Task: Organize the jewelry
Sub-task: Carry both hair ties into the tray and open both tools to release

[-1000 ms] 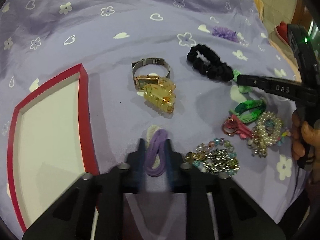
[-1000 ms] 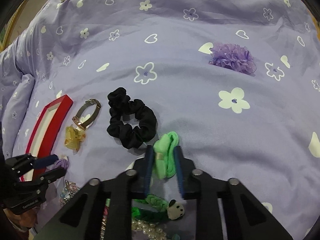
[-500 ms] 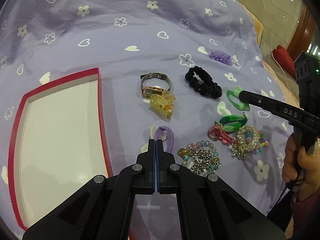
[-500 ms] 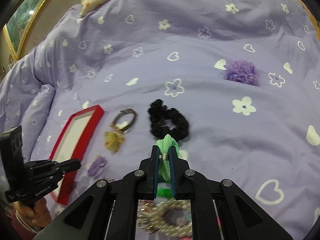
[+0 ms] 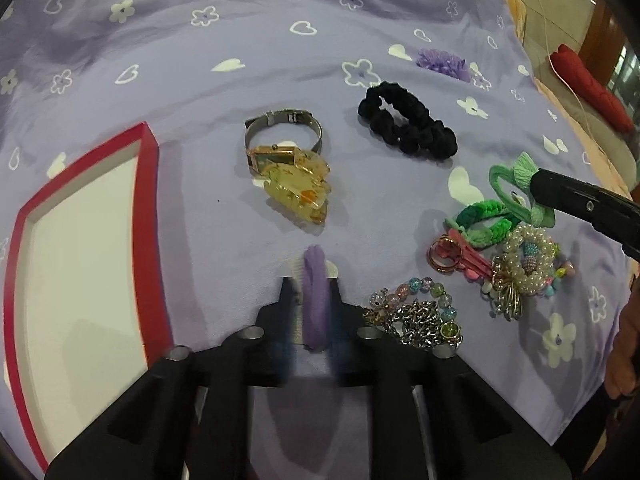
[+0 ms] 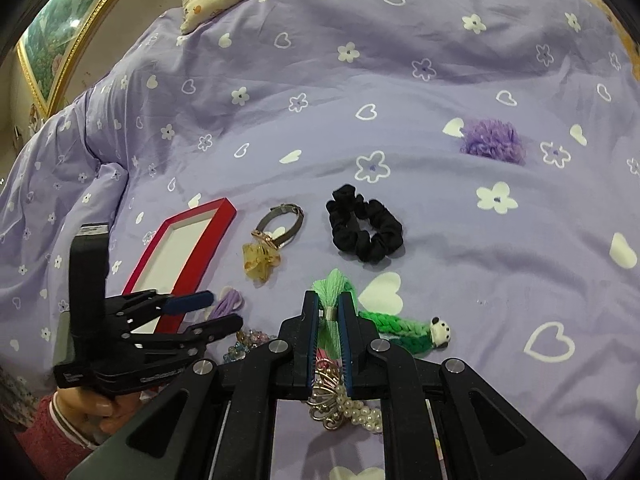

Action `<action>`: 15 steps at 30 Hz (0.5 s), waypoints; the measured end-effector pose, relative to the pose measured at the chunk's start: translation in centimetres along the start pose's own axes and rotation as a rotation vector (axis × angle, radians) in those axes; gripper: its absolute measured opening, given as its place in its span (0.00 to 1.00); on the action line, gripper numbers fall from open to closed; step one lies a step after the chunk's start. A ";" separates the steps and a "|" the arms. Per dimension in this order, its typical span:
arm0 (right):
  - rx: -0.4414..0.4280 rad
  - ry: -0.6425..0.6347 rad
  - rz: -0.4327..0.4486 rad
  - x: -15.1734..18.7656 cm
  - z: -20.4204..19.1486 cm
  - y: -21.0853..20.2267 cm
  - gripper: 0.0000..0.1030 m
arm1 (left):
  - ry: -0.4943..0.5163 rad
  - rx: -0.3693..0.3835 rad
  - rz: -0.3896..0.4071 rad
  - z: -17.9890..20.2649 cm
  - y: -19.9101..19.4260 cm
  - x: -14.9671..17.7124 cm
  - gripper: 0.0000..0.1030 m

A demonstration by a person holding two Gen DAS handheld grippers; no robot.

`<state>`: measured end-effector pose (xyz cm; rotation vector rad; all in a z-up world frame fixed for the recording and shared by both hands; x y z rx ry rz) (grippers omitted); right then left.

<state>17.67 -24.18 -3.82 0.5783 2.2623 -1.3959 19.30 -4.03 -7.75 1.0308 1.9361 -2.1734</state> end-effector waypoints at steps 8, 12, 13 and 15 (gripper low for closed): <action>-0.041 -0.013 -0.009 0.6 -1.7 0.1 0.09 | -0.062 0.005 0.077 -1.1 -3.1 0.9 0.09; -0.074 -0.030 -0.020 0.9 -3.5 0.5 0.09 | -0.103 0.005 0.123 -2.4 -5.5 1.8 0.09; -0.083 -0.039 -0.026 1.0 -4.1 0.7 0.09 | -0.113 0.006 0.130 -2.8 -6.0 2.0 0.09; -0.099 -0.053 -0.037 1.1 -5.3 1.3 0.09 | -0.135 -0.004 0.141 -3.8 -6.9 2.6 0.09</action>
Point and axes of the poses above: each gripper's, at about its wrist camera, not at the fingertips, and y roughly the way its jaws point, z to its right, x to its underside, the point moved 1 cm from there along y, roughly the way its jaws point, and after that the axes turned 9 degrees about y, right-handed, at the moved point
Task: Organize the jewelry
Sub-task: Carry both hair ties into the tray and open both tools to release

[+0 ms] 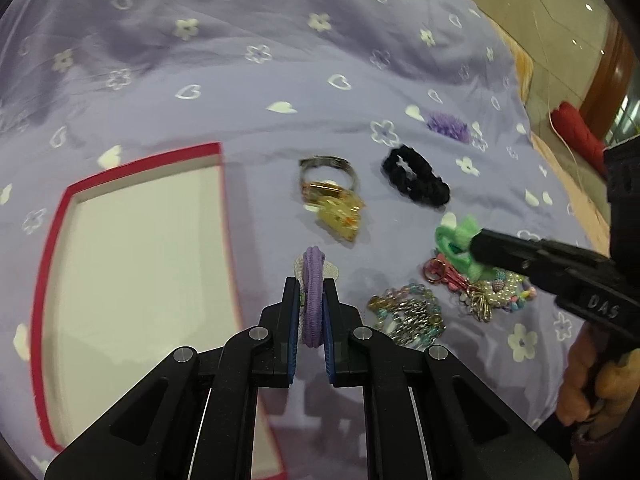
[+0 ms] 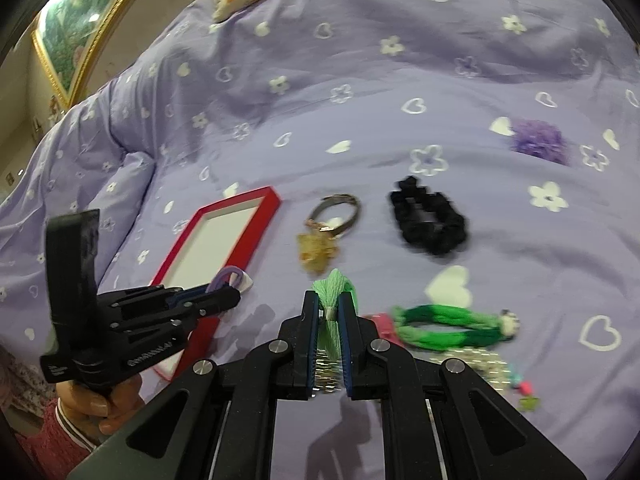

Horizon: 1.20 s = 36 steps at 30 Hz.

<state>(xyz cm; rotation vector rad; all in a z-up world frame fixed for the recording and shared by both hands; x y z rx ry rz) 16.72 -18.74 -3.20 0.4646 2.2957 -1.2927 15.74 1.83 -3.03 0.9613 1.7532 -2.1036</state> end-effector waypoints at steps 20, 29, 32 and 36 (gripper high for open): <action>-0.164 -0.125 -0.147 0.0 -12.3 10.1 0.09 | -0.186 -0.153 -0.025 -12.2 -1.9 3.8 0.09; -0.118 -0.160 -0.229 0.0 -14.0 16.0 0.10 | -0.224 -0.206 -0.096 -16.2 0.7 4.7 0.09; -0.092 -0.181 -0.248 0.3 -14.0 17.1 0.13 | -0.231 -0.211 -0.120 -16.6 1.6 5.1 0.09; -0.064 -0.205 -0.258 0.5 -13.9 17.9 0.13 | -0.218 -0.226 -0.137 -16.4 2.4 5.4 0.11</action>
Point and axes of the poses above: each gripper's, at about its wrist camera, not at the fingertips, and y roughly the way its jaws point, z to its right, x to its underside, the point moved 1 cm from there along y, roughly the way its jaws point, and after that the axes turned 9 degrees about y, right-handed, at the moved point
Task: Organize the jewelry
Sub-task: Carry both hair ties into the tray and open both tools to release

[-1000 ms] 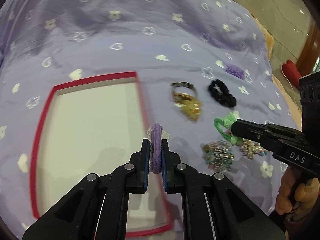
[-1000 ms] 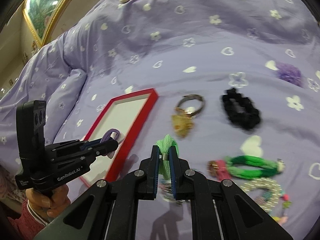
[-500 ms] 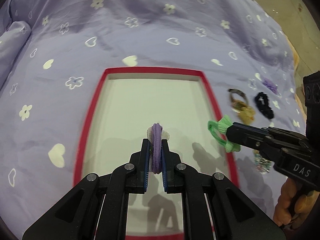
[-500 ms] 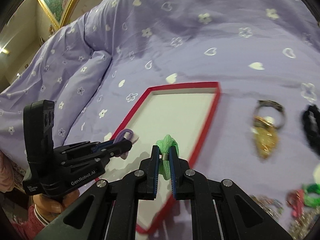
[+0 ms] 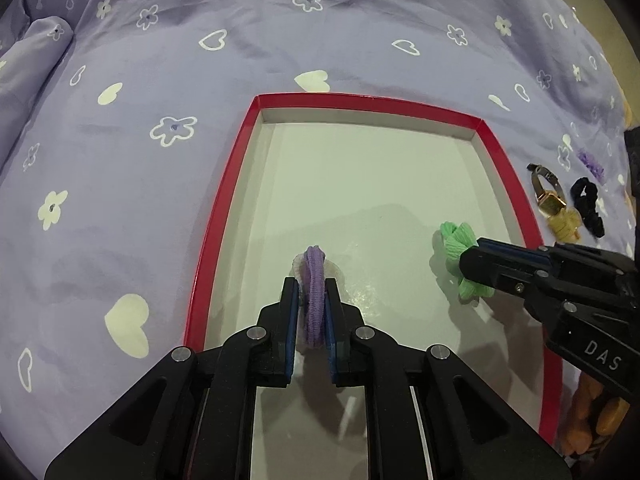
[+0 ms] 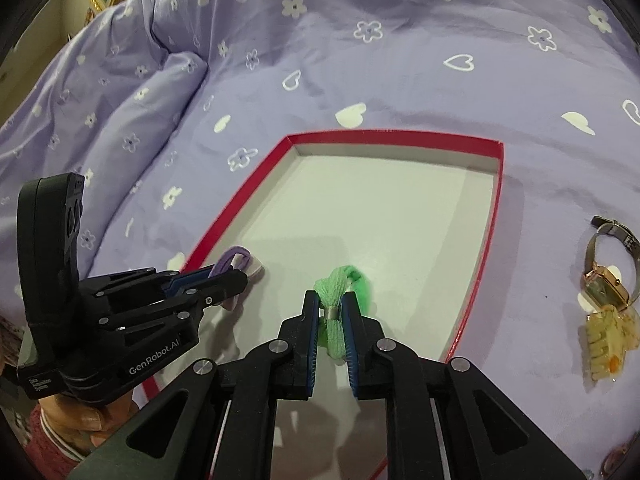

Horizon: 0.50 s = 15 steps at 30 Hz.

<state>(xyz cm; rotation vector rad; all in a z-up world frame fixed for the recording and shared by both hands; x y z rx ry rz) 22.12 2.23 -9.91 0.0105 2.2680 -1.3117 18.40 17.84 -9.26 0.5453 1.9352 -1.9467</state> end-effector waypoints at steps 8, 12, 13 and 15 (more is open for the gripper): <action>0.005 -0.022 -0.006 0.0 -0.1 0.0 0.18 | 0.016 -0.023 -0.003 0.3 0.0 0.0 0.29; -0.001 -0.021 0.004 0.0 -0.2 -0.5 0.30 | 0.017 -0.030 0.011 0.4 -0.7 0.0 0.33; -0.002 -0.019 0.007 0.0 -0.1 -0.6 0.30 | 0.017 -0.033 0.014 0.4 -0.9 -0.1 0.35; -0.007 -0.013 0.012 0.0 -0.2 -0.8 0.30 | 0.014 -0.038 0.020 0.4 -1.4 -0.1 0.40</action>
Point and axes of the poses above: each gripper's, at about its wrist camera, not at the fingertips, and y roughly the way its jaws point, z to its right, x to its underside, the point moved 1 cm from there along y, roughly the way its jaws point, and after that the axes turned 9 degrees about y, right-handed, at the moved point
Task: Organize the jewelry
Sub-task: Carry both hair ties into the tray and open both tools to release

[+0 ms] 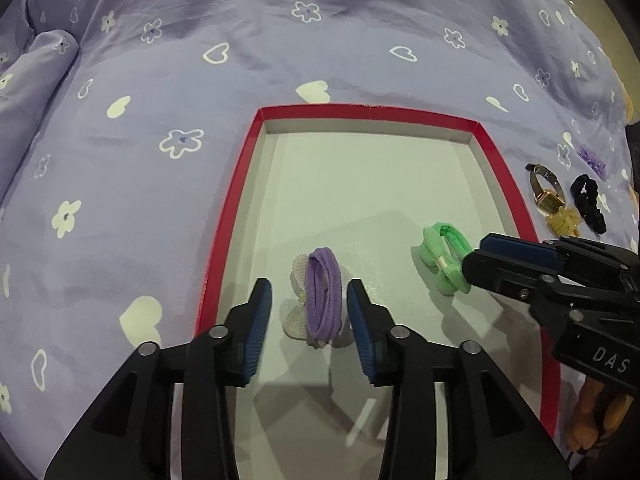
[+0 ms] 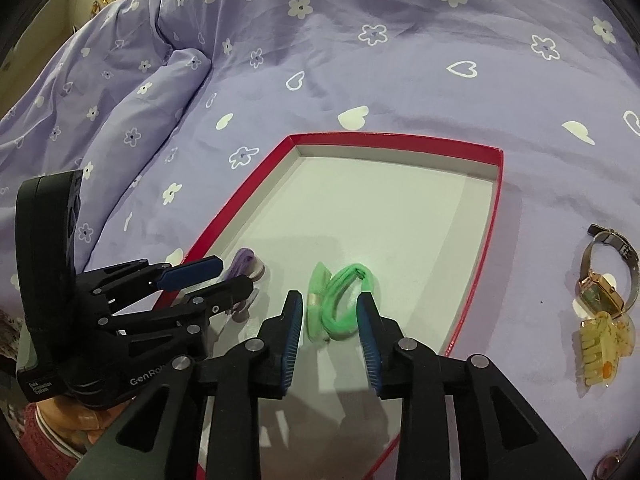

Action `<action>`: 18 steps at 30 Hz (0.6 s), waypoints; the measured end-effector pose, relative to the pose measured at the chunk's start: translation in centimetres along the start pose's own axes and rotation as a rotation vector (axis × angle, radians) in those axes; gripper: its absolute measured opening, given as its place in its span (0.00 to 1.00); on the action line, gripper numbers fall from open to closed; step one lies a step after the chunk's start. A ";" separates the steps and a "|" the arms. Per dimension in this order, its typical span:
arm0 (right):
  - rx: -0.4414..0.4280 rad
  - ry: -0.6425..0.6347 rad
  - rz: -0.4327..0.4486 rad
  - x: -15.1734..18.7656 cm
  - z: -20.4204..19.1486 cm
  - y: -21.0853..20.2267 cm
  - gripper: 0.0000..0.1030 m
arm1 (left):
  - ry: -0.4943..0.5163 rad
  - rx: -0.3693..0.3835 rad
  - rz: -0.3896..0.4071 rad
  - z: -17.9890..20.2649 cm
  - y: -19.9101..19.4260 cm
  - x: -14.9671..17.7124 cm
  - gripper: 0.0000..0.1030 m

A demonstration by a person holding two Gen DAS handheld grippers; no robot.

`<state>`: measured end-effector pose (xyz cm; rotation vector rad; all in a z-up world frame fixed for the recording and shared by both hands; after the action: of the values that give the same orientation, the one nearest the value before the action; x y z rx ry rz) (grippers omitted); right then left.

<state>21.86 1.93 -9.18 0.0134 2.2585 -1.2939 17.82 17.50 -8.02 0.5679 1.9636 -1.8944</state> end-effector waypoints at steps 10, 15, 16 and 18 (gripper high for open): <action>-0.034 0.055 0.090 0.4 1.5 -5.2 0.33 | -0.014 0.011 0.046 0.8 -2.9 -0.3 0.50; -0.024 0.105 0.125 1.1 3.9 -8.1 0.35 | 0.006 0.027 0.076 2.7 -4.1 -0.9 0.54; -0.020 0.114 0.126 1.2 4.4 -8.5 0.36 | 0.012 0.029 0.080 3.1 -4.3 -1.1 0.55; -0.017 0.136 0.130 1.6 5.5 -9.3 0.37 | 0.023 0.036 0.088 4.0 -4.7 -1.4 0.56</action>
<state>20.43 -7.92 -4.68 0.2453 2.3398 -1.2384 16.49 13.32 -3.48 0.6787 1.8894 -1.8810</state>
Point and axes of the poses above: each gripper's, at about its wrist camera, not at the fingertips, and y roughly the way its jaws point, z to its right, x to its underside, the point moved 1 cm from there along y, roughly the way its jaws point, and after that the axes turned 9 degrees about y, right-handed, at the moved point
